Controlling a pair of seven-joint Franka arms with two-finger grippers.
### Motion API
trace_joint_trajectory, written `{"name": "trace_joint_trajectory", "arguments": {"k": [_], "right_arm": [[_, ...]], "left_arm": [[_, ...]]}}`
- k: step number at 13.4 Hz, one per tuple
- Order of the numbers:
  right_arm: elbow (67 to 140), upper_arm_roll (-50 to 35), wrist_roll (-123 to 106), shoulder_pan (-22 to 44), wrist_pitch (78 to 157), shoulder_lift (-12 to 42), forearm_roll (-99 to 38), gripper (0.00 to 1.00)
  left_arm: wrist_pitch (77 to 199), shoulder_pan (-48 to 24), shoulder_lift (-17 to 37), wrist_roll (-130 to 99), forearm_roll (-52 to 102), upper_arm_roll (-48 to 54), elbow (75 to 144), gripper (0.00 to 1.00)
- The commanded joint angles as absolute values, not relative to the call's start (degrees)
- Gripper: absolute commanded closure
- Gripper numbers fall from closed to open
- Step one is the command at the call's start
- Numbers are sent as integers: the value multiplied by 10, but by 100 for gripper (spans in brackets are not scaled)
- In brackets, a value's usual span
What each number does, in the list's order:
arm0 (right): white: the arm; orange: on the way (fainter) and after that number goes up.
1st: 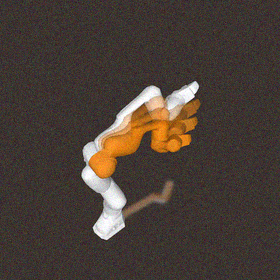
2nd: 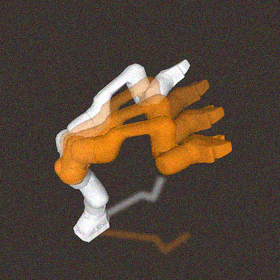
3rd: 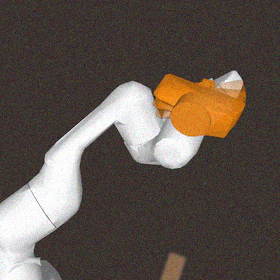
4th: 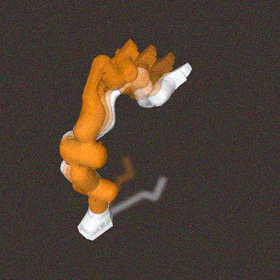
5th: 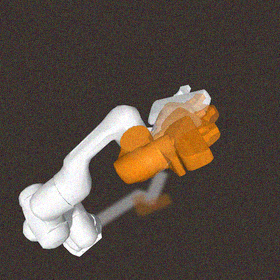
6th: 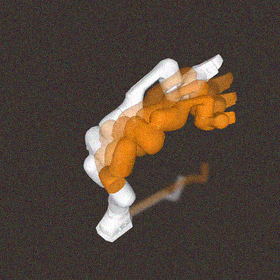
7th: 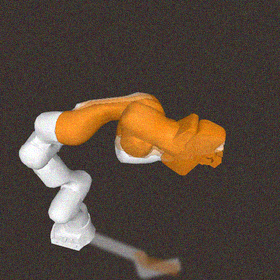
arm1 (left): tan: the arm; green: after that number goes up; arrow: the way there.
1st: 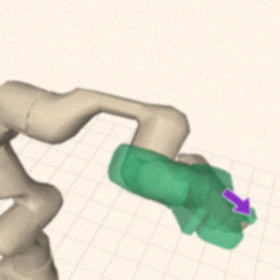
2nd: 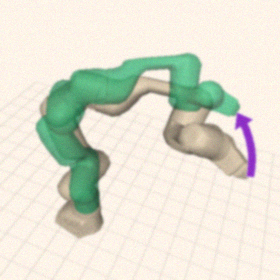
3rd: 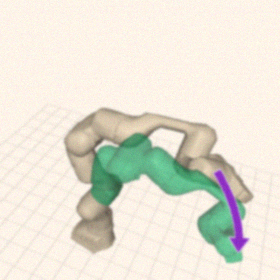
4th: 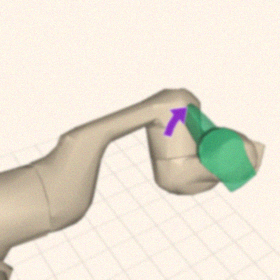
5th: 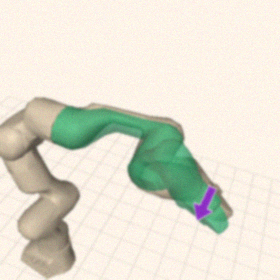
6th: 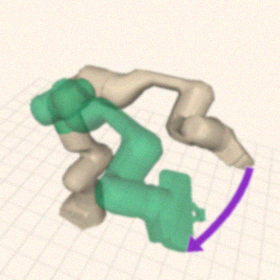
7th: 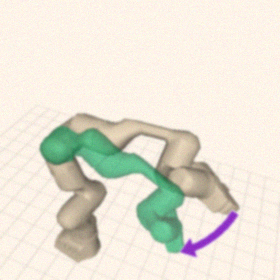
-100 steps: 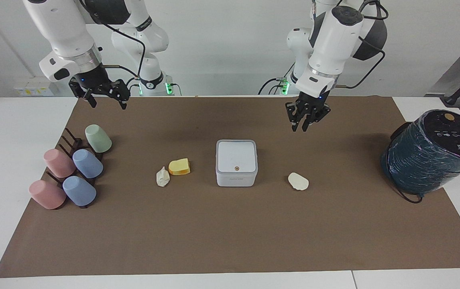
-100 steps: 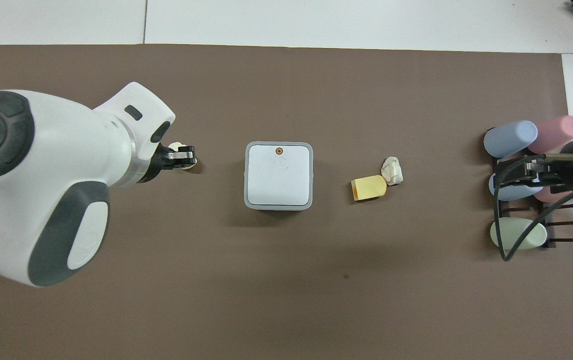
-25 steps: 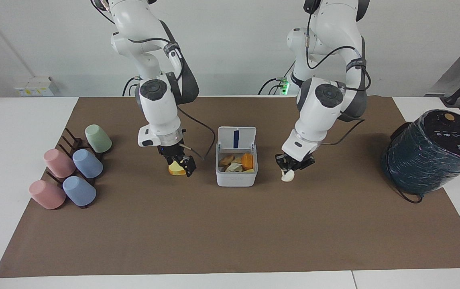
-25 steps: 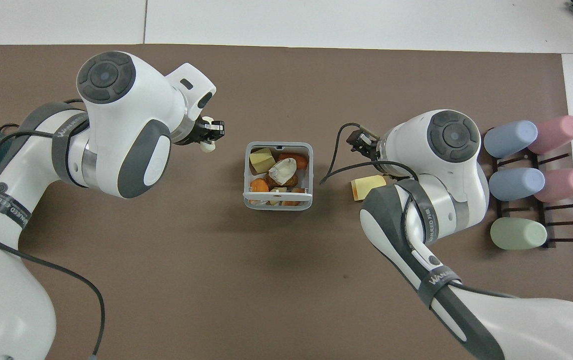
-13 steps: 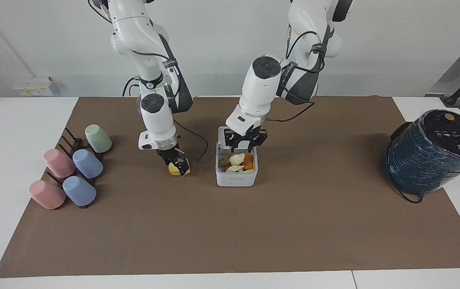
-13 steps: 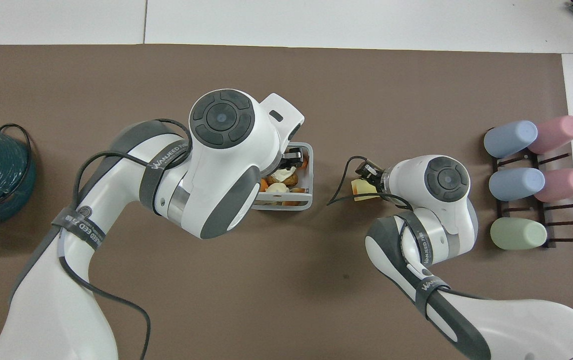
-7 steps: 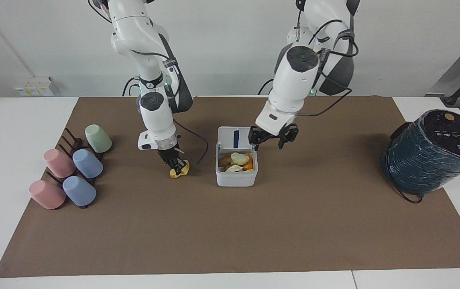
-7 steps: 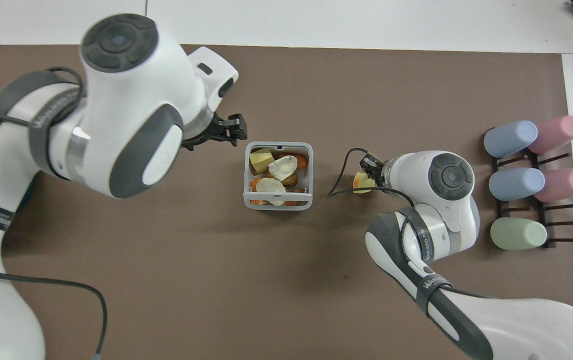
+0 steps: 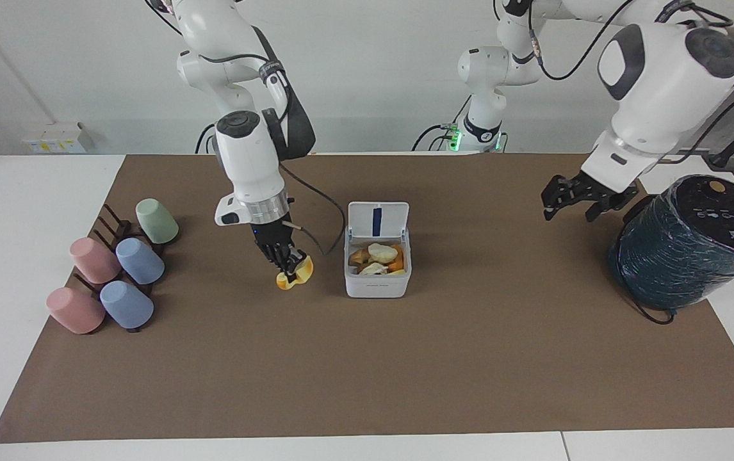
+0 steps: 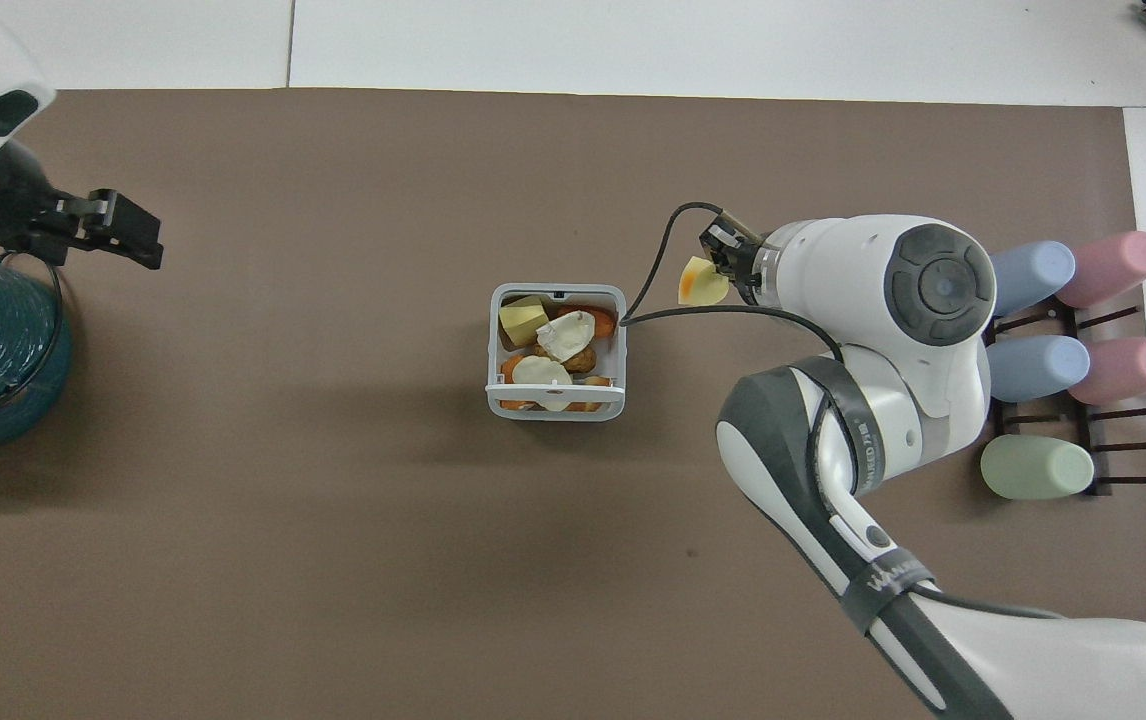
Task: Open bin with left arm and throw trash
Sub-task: 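Carry the yellow block over the bin and release it with the right gripper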
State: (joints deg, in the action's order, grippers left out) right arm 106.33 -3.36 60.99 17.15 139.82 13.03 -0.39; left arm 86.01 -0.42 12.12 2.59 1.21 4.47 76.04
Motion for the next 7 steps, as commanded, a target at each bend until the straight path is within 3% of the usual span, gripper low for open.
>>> {"name": "trace_joint_trajectory", "arguments": {"k": [1, 3, 5, 6, 7], "right_arm": [[1036, -37, 667, 213, 1399, 145, -21, 100], [1022, -37, 679, 237, 1401, 153, -61, 100], [1015, -37, 696, 271, 1401, 167, -90, 98], [1021, -37, 708, 280, 1400, 169, -91, 83], [1027, -37, 720, 288, 1396, 168, -91, 32]], "left_arm": [[850, 7, 84, 44, -7, 54, 811, 12], [872, 4, 59, 43, -7, 54, 864, 9], [883, 2, 58, 43, -7, 54, 867, 3], [884, 2, 57, 44, -9, 54, 867, 1], [884, 2, 57, 44, -19, 54, 863, 0]]}}
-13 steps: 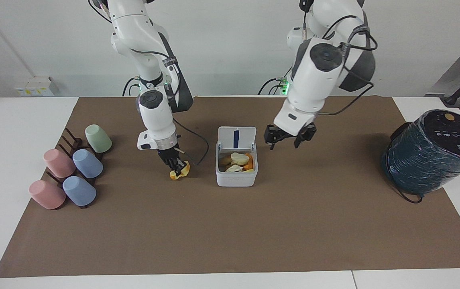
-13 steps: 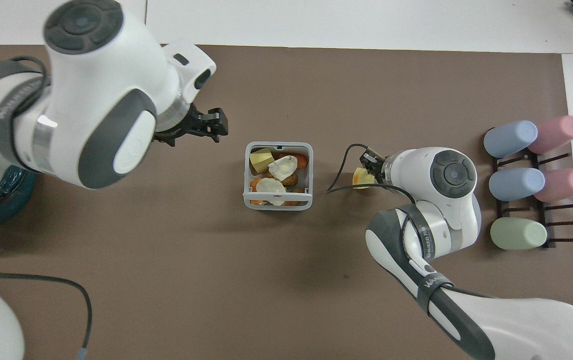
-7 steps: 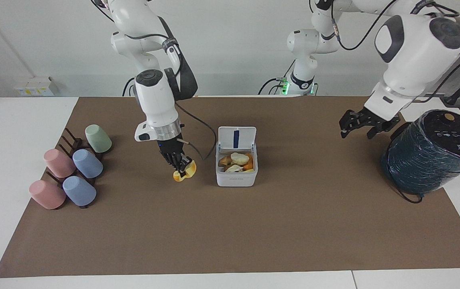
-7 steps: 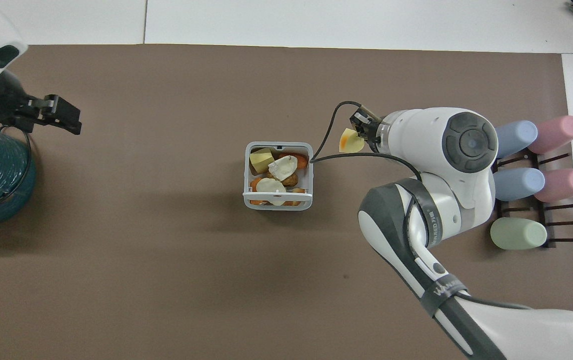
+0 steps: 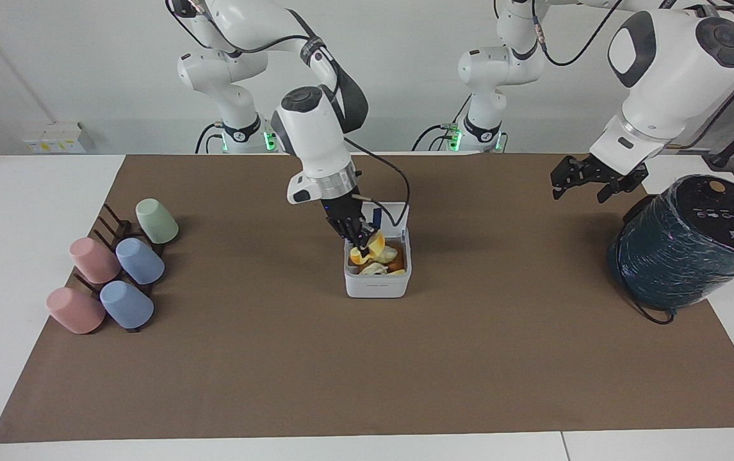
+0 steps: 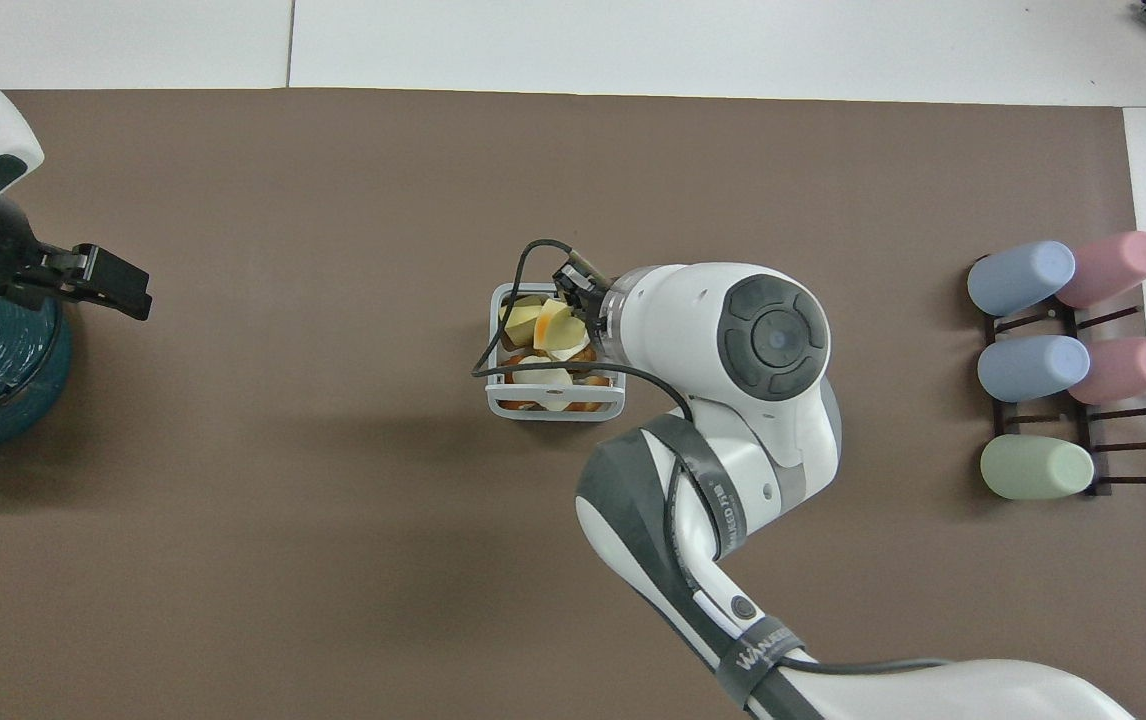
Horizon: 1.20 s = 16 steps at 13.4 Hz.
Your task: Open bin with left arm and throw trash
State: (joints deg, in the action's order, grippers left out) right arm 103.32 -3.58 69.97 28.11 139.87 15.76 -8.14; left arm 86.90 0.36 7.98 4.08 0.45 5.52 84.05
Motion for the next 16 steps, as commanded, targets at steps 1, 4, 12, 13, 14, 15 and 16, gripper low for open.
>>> {"name": "trace_joint_trajectory", "arguments": {"k": [1, 4, 12, 13, 14, 15, 16], "right_arm": [[1027, -37, 728, 289, 1396, 168, -91, 0], [1025, -37, 730, 290, 1397, 168, -91, 0], [1034, -32, 651, 255, 1368, 137, -81, 0], [1037, -32, 623, 242, 1354, 128, -81, 0], [1044, -31, 598, 231, 1342, 116, -78, 0], [1054, -31, 565, 215, 1328, 97, -72, 0], [1064, -31, 528, 195, 1309, 75, -67, 0]], "left_arm": [[887, 0, 54, 44, -25, 55, 862, 0], [891, -1, 49, 46, -26, 55, 862, 0], [909, -2, 48, 44, -26, 55, 861, 0], [909, -2, 48, 44, -26, 56, 861, 0], [910, -2, 48, 44, -26, 56, 862, 0], [910, -2, 48, 44, -26, 56, 862, 0], [910, -2, 48, 45, -26, 56, 862, 0]]}}
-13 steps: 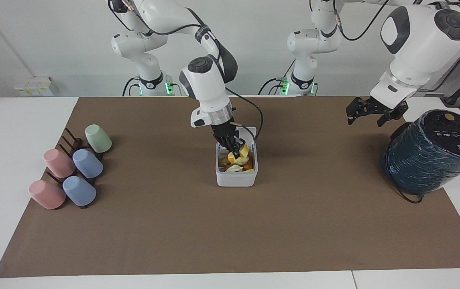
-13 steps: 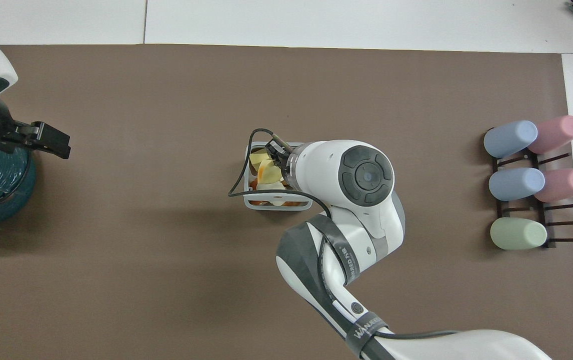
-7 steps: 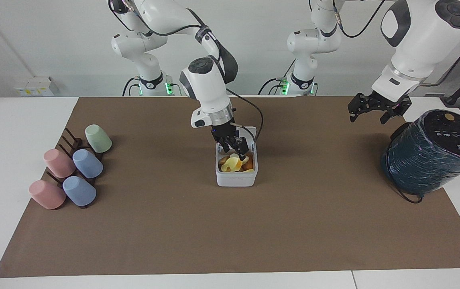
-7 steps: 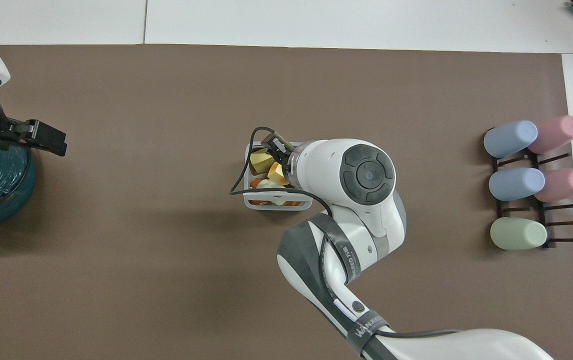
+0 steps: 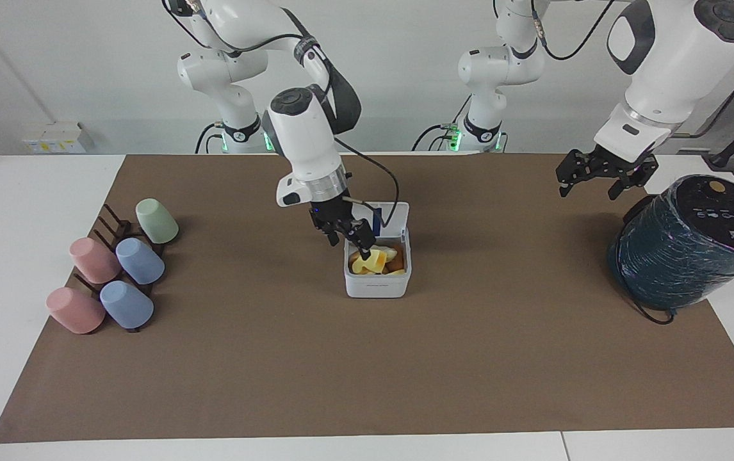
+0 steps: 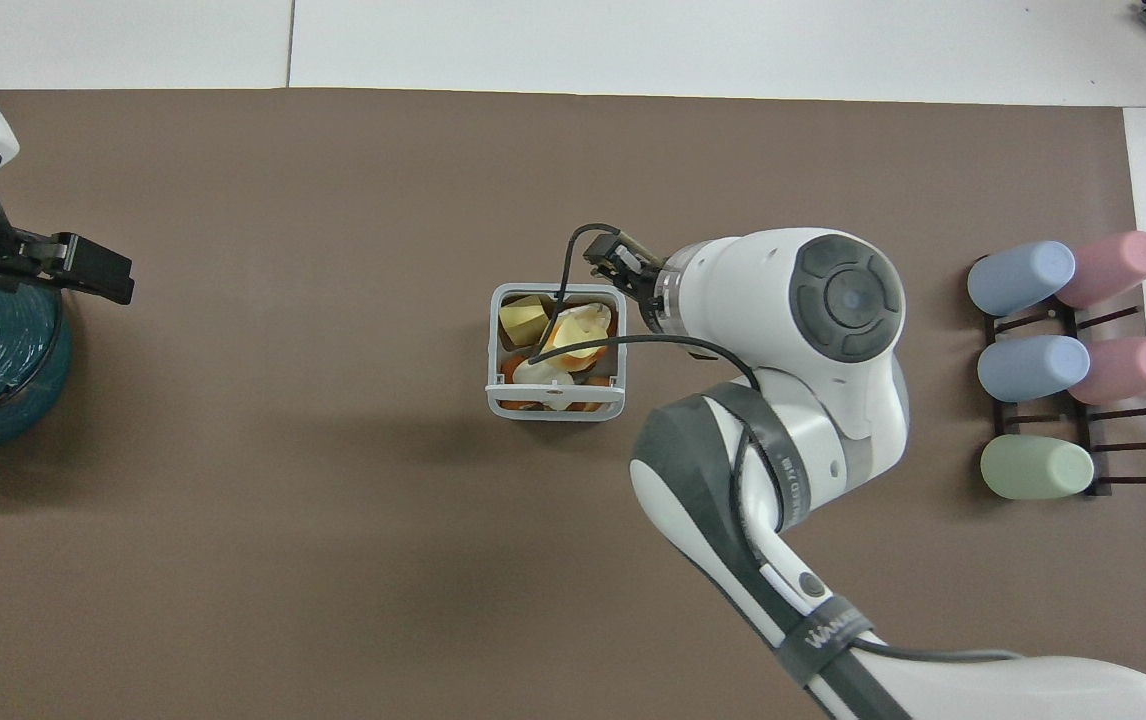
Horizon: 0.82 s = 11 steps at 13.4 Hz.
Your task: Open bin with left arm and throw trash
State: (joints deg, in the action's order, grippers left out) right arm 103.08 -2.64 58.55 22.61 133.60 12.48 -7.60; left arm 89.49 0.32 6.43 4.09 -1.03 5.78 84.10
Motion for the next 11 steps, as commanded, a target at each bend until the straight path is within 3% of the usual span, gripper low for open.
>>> {"name": "trace_joint_trajectory", "arguments": {"k": [1, 7, 11], "right_arm": [[1073, -31, 484, 179, 1281, 49, -67, 0], [1078, -31, 238, 58, 1086, -45, -39, 0], [1012, -30, 139, 26, 1028, -29, 5, 0]], "left_arm": [[910, -1, 48, 45, -26, 56, 862, 0], [910, -4, 48, 43, -26, 58, 862, 0], [911, -4, 48, 44, -26, 58, 862, 0]]}}
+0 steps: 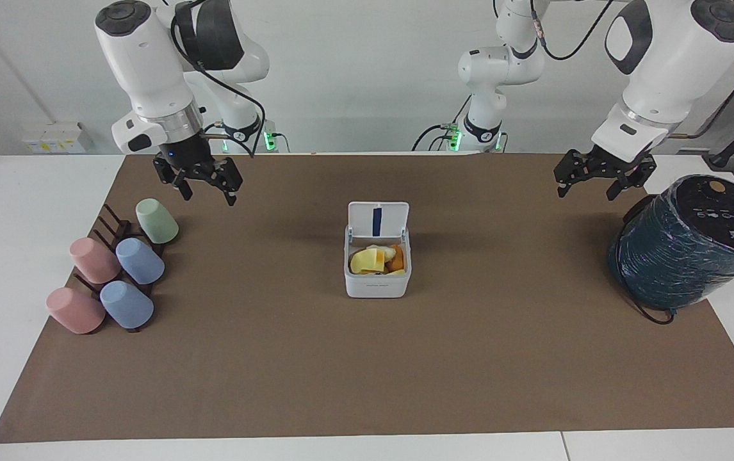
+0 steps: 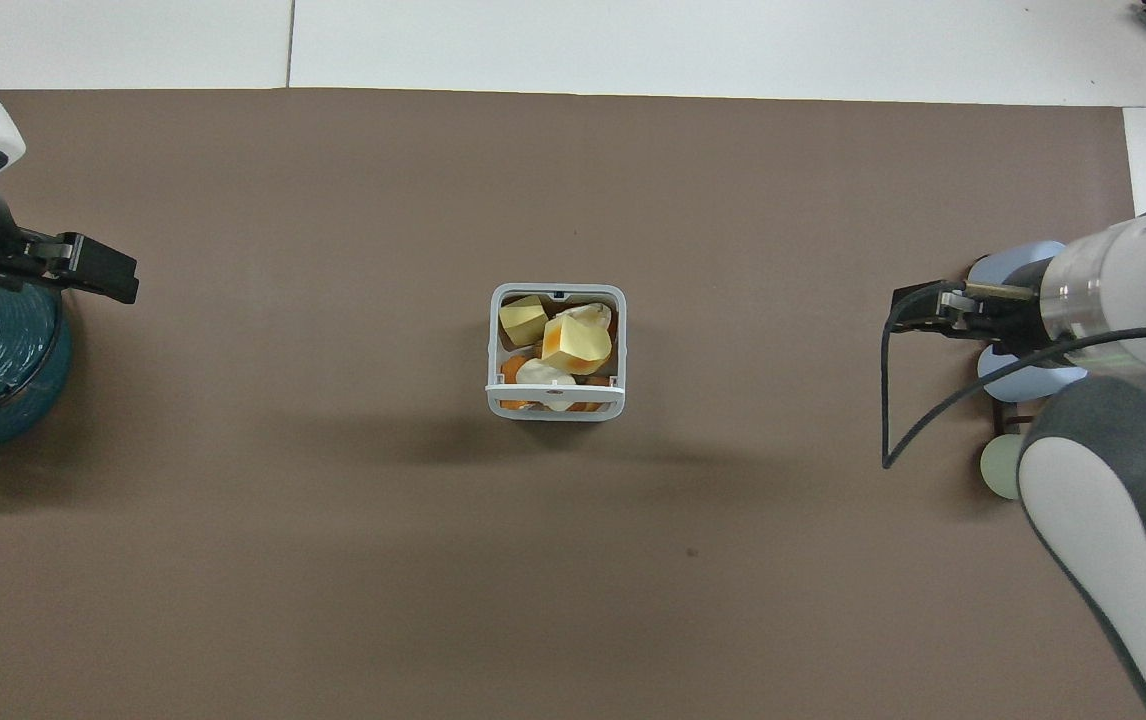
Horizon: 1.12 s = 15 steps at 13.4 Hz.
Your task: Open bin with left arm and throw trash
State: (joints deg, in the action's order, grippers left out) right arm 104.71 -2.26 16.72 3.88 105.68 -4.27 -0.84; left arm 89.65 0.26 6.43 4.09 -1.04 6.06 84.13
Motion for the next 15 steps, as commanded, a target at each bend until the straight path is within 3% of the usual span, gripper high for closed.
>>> {"name": "trace_joint_trajectory", "arguments": {"k": [1, 7, 15], "right_arm": [[992, -30, 139, 26, 1010, -20, 6, 0], [951, -24, 62, 20, 962, -10, 14, 0], [983, -24, 31, 11, 954, -21, 3, 0]], "left_arm": [[911, -4, 48, 45, -26, 58, 862, 0], [930, -1, 47, 48, -26, 58, 867, 0], [929, -4, 46, 47, -26, 58, 867, 0]]}}
